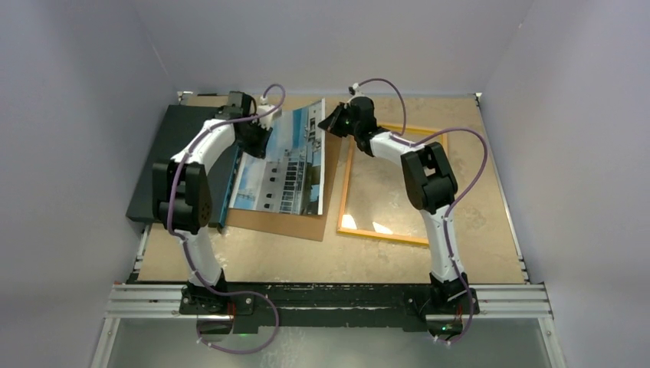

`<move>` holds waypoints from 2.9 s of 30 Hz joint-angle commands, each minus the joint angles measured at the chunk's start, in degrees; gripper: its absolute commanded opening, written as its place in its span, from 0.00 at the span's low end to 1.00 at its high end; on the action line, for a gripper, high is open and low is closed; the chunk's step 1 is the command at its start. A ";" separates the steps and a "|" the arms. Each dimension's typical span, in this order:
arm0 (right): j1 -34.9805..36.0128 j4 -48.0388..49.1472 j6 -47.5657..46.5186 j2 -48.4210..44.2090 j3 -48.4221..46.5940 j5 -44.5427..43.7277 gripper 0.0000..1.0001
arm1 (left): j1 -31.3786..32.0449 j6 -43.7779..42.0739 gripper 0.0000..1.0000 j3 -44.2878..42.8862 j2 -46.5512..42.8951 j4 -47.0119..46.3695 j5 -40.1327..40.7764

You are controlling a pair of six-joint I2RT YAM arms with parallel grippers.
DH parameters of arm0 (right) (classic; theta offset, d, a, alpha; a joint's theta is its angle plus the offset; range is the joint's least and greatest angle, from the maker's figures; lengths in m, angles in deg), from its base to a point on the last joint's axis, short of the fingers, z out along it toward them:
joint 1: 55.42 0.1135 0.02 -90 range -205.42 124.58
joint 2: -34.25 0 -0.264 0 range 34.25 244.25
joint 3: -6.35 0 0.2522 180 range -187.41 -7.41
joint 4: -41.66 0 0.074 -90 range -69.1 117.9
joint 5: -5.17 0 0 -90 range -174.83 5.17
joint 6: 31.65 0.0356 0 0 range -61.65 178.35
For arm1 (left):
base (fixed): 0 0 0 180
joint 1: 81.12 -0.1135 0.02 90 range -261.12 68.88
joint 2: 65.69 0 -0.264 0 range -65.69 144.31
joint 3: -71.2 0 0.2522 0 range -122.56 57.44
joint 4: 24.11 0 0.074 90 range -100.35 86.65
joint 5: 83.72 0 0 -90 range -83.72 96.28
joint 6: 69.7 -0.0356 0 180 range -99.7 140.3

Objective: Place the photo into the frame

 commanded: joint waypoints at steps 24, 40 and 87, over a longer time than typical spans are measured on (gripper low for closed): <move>6.13 -12.25 11.08 -29.23 7.26 -22.75 0.00 | 29.88 24.95 0.78 -7.24 -15.01 -4.68 20.86; 6.53 -14.15 12.46 -28.61 5.55 -24.46 0.00 | 34.10 21.17 0.54 -4.46 -11.26 -7.06 35.48; -18.72 -26.64 -1.00 -63.02 28.38 -17.73 0.99 | 29.65 22.66 0.00 -34.62 -2.49 3.15 14.07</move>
